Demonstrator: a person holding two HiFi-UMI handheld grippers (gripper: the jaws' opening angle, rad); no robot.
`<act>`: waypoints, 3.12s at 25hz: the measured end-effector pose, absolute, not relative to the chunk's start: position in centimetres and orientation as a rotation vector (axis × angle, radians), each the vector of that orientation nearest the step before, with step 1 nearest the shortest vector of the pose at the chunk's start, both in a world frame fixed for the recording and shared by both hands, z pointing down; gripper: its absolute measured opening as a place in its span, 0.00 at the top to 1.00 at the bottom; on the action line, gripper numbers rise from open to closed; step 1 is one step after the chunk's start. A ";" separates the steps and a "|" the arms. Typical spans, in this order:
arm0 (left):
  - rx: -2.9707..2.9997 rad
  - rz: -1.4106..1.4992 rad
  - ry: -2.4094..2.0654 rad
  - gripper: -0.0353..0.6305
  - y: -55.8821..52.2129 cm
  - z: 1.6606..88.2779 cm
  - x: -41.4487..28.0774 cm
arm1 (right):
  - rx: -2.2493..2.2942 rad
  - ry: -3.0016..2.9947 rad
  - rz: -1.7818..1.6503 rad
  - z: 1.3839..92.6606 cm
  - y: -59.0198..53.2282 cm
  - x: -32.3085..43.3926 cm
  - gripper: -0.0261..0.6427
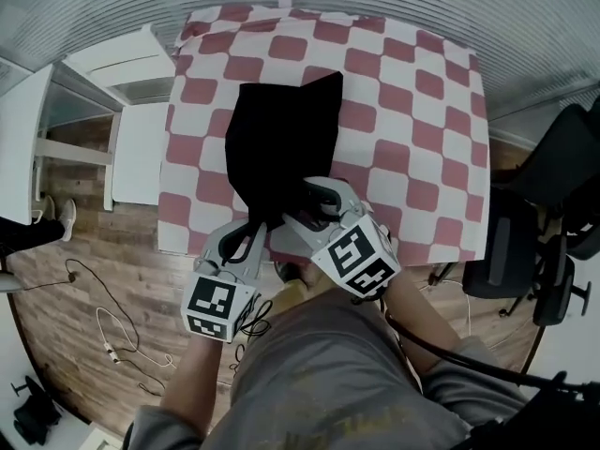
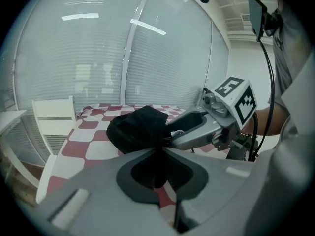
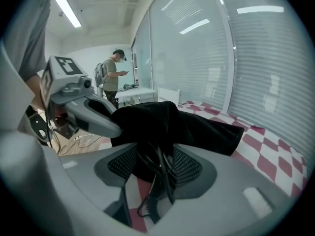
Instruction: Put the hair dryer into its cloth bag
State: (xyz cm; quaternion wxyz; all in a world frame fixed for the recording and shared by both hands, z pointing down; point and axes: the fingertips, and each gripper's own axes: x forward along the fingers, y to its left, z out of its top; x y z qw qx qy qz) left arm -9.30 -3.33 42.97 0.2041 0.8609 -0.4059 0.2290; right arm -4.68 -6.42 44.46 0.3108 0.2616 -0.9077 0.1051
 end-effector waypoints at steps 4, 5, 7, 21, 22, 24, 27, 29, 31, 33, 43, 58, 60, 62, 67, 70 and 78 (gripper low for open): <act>2.384 0.643 -1.124 0.93 -3.2 42.8 -9.5 | 0.697 -2.473 0.295 42.3 -5.5 -3.2 0.62; 2.382 0.647 -1.122 0.93 -3.2 42.8 -9.5 | 0.752 -2.476 0.303 41.8 -6.1 -2.3 0.67; 2.376 0.651 -1.121 0.93 -3.2 42.9 -9.4 | 0.843 -2.428 0.286 41.8 -7.6 -0.3 0.73; 2.341 0.649 -1.161 0.93 -3.5 42.9 -8.9 | 0.525 -2.298 0.108 46.4 -11.3 -1.5 0.78; 2.343 0.647 -1.169 0.93 -3.7 42.8 -9.0 | 0.523 -2.290 0.092 46.7 -11.5 -1.7 0.84; 2.340 0.641 -1.181 0.93 -3.9 42.7 -9.3 | 0.527 -2.284 0.075 46.8 -11.9 -1.7 0.89; 2.327 0.628 -1.188 0.93 -3.9 42.6 -9.6 | 0.541 -2.291 0.073 46.2 -11.9 -1.3 0.89; 2.319 0.621 -1.188 0.93 -3.9 42.4 -9.7 | 0.549 -2.282 0.054 45.6 -11.5 -0.7 0.89; 2.326 0.615 -1.188 0.93 -3.8 42.2 -9.7 | 0.555 -2.267 0.020 44.9 -10.8 -0.1 0.89; 2.337 0.613 -1.186 0.93 -3.7 42.1 -9.9 | 0.567 -2.251 -0.010 44.1 -10.0 0.4 0.90; 2.380 0.602 -1.178 0.93 -2.9 41.1 -10.1 | 0.659 -2.170 0.006 41.3 -7.6 1.4 0.90; 2.326 0.580 -1.206 0.93 -1.7 42.0 -12.3 | 0.765 -2.146 0.070 44.7 -3.5 3.6 0.86; 2.328 0.572 -1.206 0.93 -1.7 41.8 -12.2 | 0.738 -2.184 0.063 44.4 -3.1 2.4 0.86; 2.335 0.569 -1.204 0.93 -1.7 41.6 -11.8 | 0.711 -2.210 0.049 44.5 -2.6 0.8 0.85; 2.348 0.552 -1.215 0.93 -2.3 40.6 -11.0 | 0.787 -2.223 -0.024 44.6 -3.4 -1.8 0.70; 2.351 0.543 -1.214 0.93 -2.6 40.3 -10.8 | 0.865 -2.225 -0.060 44.3 -4.7 -2.4 0.70; 2.364 0.528 -1.187 0.93 -2.6 40.1 -10.5 | 0.971 -2.228 -0.134 43.6 -7.2 -2.5 0.74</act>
